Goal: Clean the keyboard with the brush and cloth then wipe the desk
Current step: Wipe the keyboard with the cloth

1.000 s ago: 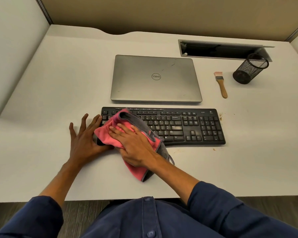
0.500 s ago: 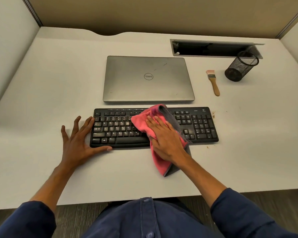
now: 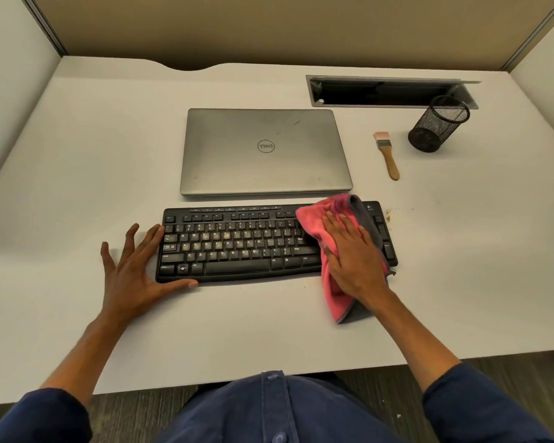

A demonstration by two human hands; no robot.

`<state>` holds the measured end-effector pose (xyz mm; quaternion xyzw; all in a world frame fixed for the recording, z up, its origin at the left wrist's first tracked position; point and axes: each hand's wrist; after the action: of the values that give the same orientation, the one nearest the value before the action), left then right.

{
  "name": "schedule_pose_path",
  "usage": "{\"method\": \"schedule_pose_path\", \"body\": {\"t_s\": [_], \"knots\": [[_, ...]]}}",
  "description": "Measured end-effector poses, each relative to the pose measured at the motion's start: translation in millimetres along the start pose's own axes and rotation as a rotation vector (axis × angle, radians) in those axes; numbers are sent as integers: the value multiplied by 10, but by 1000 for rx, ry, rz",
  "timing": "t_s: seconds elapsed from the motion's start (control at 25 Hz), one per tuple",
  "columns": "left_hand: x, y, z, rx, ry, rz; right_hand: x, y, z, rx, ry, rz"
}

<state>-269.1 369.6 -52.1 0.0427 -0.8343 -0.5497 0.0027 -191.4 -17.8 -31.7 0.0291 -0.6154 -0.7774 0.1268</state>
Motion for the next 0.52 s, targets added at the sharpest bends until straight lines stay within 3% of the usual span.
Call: {"method": "schedule_pose_path", "body": {"t_s": [0.36,0.52], "knots": [[1,24,-62,-5,12,12,27,120,-419,-13,-134,-28],[11,7,-46,9,6,21,27,241,-441,-120,-207,-138]]}}
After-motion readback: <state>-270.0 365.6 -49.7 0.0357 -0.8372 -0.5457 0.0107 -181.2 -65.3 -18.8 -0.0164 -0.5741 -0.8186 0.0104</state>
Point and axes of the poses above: each hand's wrist, its own x-axis away from the middle knuckle, its own y-axis out of the back of the hand, z = x × y, and after that the axes turned 3 degrees about -y, right-handed
